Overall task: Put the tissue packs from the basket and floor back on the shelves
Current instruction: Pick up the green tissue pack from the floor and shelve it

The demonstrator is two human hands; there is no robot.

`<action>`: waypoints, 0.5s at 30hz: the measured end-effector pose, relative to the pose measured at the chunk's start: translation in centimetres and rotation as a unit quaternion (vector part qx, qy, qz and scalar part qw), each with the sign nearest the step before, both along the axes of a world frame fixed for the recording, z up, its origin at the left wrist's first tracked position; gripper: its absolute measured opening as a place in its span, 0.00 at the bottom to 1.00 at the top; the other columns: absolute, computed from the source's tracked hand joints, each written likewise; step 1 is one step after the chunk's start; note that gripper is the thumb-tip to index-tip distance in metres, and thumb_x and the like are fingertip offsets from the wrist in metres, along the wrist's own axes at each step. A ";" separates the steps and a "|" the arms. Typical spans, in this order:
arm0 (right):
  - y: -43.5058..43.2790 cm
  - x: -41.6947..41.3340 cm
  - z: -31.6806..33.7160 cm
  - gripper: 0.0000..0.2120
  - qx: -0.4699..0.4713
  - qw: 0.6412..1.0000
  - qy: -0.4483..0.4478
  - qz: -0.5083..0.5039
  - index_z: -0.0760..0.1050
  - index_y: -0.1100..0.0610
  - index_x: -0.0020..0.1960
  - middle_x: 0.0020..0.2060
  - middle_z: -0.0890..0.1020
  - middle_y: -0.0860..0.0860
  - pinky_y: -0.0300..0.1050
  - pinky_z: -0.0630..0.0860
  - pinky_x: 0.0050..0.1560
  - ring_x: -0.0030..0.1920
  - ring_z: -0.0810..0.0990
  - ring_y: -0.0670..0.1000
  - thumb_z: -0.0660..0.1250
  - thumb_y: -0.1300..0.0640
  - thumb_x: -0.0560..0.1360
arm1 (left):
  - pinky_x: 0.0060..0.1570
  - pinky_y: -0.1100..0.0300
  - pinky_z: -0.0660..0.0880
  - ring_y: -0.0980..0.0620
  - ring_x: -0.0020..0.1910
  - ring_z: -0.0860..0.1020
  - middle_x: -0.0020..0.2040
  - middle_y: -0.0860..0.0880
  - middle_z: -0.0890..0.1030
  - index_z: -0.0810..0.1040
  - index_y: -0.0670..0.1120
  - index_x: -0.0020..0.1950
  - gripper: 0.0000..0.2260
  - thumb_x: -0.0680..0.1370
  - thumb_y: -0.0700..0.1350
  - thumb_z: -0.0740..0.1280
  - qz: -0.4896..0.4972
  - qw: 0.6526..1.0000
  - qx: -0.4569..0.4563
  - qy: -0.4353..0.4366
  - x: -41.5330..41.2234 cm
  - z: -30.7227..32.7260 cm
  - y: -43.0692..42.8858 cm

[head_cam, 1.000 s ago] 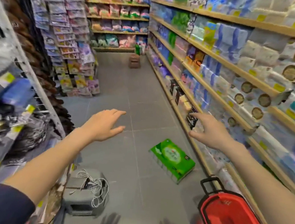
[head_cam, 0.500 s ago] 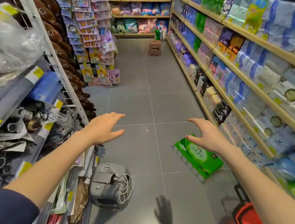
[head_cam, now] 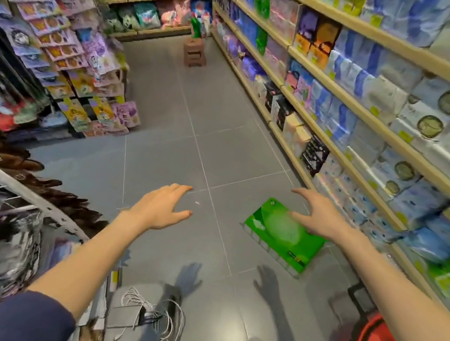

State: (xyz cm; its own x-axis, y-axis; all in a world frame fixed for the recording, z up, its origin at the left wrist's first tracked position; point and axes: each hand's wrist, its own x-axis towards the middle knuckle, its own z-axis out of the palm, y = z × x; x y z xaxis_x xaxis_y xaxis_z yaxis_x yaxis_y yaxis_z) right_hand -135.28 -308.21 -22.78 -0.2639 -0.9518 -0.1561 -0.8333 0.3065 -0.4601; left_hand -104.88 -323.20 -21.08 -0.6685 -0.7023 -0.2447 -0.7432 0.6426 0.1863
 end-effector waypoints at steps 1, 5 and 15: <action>-0.5 -1.1 -0.3 0.29 0.003 1.000 -0.003 -0.005 0.64 0.55 0.69 0.67 0.71 0.56 0.50 0.67 0.64 0.65 0.71 0.57 0.67 0.49 0.71 | 0.64 0.52 0.67 0.46 0.69 0.66 0.72 0.46 0.66 0.59 0.48 0.73 0.28 0.77 0.55 0.62 -0.005 1.000 0.008 -0.002 -1.5 -0.5 -0.9; -1.5 -4.9 -1.3 0.30 0.009 0.998 -0.025 -0.049 0.64 0.58 0.69 0.67 0.71 0.58 0.52 0.66 0.67 0.67 0.69 0.57 0.68 0.50 0.71 | 0.63 0.50 0.68 0.47 0.68 0.67 0.71 0.46 0.67 0.59 0.48 0.73 0.28 0.76 0.55 0.62 -0.048 0.998 0.038 -0.009 -7.1 -2.2 -4.4; -3.5 -12.2 -5.0 0.29 0.044 0.976 -0.073 -0.199 0.63 0.63 0.69 0.68 0.68 0.60 0.46 0.63 0.65 0.68 0.68 0.58 0.68 0.55 0.72 | 0.65 0.54 0.65 0.45 0.69 0.67 0.71 0.44 0.67 0.59 0.46 0.74 0.34 0.71 0.61 0.60 -0.162 0.978 0.133 -0.014 -20.8 -7.5 -14.9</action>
